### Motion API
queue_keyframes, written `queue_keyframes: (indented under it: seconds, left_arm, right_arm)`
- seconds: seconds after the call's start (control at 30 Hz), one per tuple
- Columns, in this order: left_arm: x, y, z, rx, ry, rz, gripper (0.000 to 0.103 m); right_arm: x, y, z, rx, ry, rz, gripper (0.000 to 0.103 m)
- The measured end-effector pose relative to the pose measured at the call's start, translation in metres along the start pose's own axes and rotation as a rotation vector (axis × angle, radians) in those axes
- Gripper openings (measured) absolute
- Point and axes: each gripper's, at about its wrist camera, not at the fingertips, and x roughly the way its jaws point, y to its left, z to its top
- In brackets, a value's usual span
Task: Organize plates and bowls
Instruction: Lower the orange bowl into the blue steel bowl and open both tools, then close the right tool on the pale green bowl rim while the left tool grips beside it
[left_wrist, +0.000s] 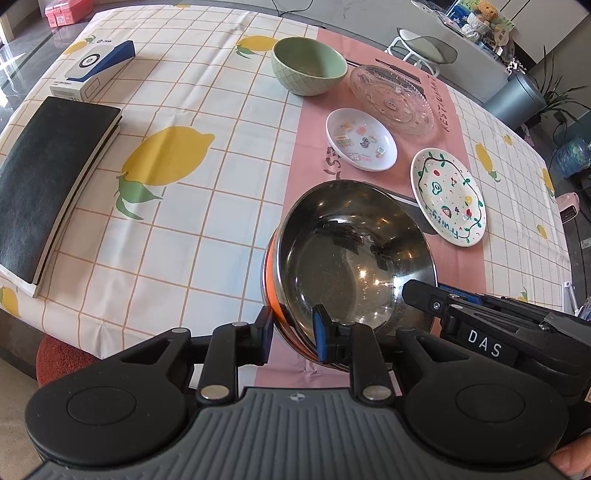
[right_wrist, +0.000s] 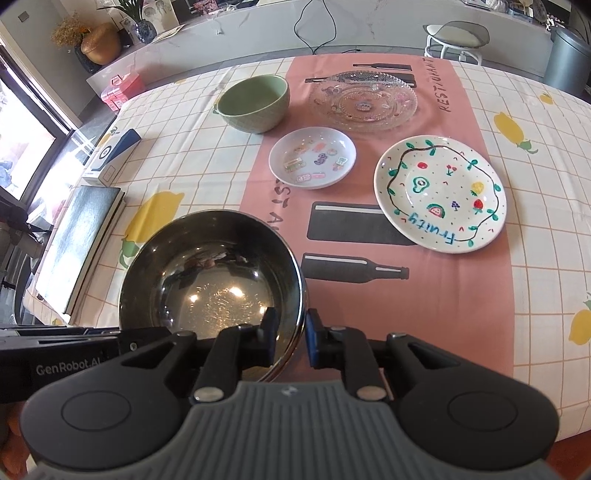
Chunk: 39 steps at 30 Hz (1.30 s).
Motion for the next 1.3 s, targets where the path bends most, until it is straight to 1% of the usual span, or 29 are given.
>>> queue_keyframes:
  seconds: [0.07,0.13,0.17,0.2,0.23,0.3,0.33,0.43,0.5,0.67,0.77,0.87,0.93,1.13,1.3]
  left_arm:
    - [-0.001,0.001,0.0,-0.002,-0.002,-0.01,0.026]
    - [-0.002,0.003,0.0,-0.009,-0.006,-0.025,0.03]
    - [-0.003,0.004,0.001,-0.016,-0.01,-0.034,0.033]
    - [-0.005,0.005,0.0,-0.022,-0.021,-0.041,0.038]
    - [-0.007,0.005,0.0,-0.022,-0.035,-0.044,0.041]
    - [-0.013,0.003,0.001,-0.01,-0.071,-0.047,0.051]
    - [-0.016,0.002,0.001,-0.006,-0.086,-0.047,0.053]
    - [-0.026,-0.002,0.002,0.005,-0.138,-0.052,0.054]
    - [-0.032,-0.004,0.002,0.001,-0.172,-0.08,0.055]
    - [-0.04,-0.01,0.007,0.002,-0.224,-0.197,0.058]
    - [-0.041,-0.012,0.013,0.009,-0.258,-0.223,0.058]
    - [-0.041,-0.01,0.024,0.008,-0.285,-0.222,0.058]
    - [-0.039,-0.007,0.034,0.003,-0.29,-0.214,0.058]
    - [-0.031,0.0,0.063,0.022,-0.282,-0.165,0.058]
    - [-0.021,0.005,0.086,0.039,-0.262,-0.124,0.058]
  right_arm:
    - [0.0,0.001,-0.001,-0.004,-0.007,-0.001,0.02]
    - [-0.002,0.001,-0.001,-0.006,-0.021,-0.007,0.029]
    - [-0.004,0.0,-0.001,-0.006,-0.031,-0.008,0.031]
    - [-0.006,0.0,-0.001,-0.005,-0.04,-0.008,0.036]
    - [-0.009,-0.001,0.0,-0.003,-0.048,-0.007,0.04]
    - [-0.013,-0.004,0.001,0.003,-0.062,-0.007,0.044]
    - [-0.015,-0.005,0.001,0.007,-0.068,-0.006,0.048]
    - [-0.023,-0.011,0.002,0.023,-0.094,-0.001,0.053]
    - [-0.028,-0.016,0.002,0.039,-0.109,0.005,0.054]
    - [-0.041,-0.037,0.004,0.106,-0.157,0.039,0.055]
    - [-0.049,-0.053,0.006,0.151,-0.199,0.049,0.055]
    - [-0.054,-0.065,0.009,0.176,-0.244,0.047,0.056]
    - [-0.053,-0.07,0.014,0.183,-0.254,0.041,0.058]
    - [-0.041,-0.072,0.037,0.17,-0.237,0.024,0.059]
    - [-0.023,-0.063,0.062,0.121,-0.208,-0.002,0.059]
